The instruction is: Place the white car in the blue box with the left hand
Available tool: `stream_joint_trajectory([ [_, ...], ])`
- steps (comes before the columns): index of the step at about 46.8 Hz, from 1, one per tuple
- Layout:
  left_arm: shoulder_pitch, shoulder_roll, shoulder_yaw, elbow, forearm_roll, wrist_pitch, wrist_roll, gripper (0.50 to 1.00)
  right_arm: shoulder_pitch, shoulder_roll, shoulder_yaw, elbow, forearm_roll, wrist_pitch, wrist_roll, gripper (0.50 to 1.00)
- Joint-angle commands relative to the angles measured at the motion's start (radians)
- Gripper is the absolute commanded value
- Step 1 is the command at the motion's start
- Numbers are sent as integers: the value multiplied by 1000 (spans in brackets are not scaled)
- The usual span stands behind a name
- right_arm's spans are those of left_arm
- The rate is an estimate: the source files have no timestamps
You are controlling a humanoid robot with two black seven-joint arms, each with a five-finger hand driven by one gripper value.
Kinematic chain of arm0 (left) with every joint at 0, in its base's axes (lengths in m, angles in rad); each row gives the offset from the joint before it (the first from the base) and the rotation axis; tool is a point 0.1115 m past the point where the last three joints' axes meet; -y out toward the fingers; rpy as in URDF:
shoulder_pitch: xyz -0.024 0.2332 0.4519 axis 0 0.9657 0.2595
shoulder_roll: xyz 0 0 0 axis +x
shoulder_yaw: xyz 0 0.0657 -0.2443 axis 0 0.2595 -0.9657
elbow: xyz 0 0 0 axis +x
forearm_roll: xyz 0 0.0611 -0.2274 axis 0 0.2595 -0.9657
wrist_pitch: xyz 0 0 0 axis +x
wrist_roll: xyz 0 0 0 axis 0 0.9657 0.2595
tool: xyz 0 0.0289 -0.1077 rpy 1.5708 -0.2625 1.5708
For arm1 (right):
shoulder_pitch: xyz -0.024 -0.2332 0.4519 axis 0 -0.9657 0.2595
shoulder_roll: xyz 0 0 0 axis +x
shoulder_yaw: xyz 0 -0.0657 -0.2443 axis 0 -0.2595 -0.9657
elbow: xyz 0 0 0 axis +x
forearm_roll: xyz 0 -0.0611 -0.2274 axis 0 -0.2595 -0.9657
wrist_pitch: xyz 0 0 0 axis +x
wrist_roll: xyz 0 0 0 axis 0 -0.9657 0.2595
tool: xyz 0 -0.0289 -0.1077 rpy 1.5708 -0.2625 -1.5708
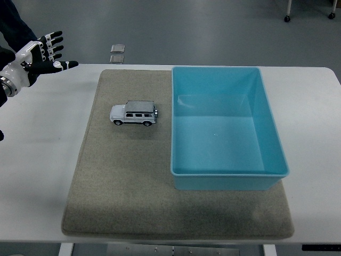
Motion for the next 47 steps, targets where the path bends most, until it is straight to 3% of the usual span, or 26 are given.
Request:
stream_joint_trajectory([
  [1, 0, 0, 0, -1, 0, 0, -1, 1000, 0, 0, 0, 0, 0, 0, 0, 936],
  [47, -7, -97, 0, -4, 9, 8, -1, 999, 0, 0, 0, 0, 0, 0, 0, 936],
])
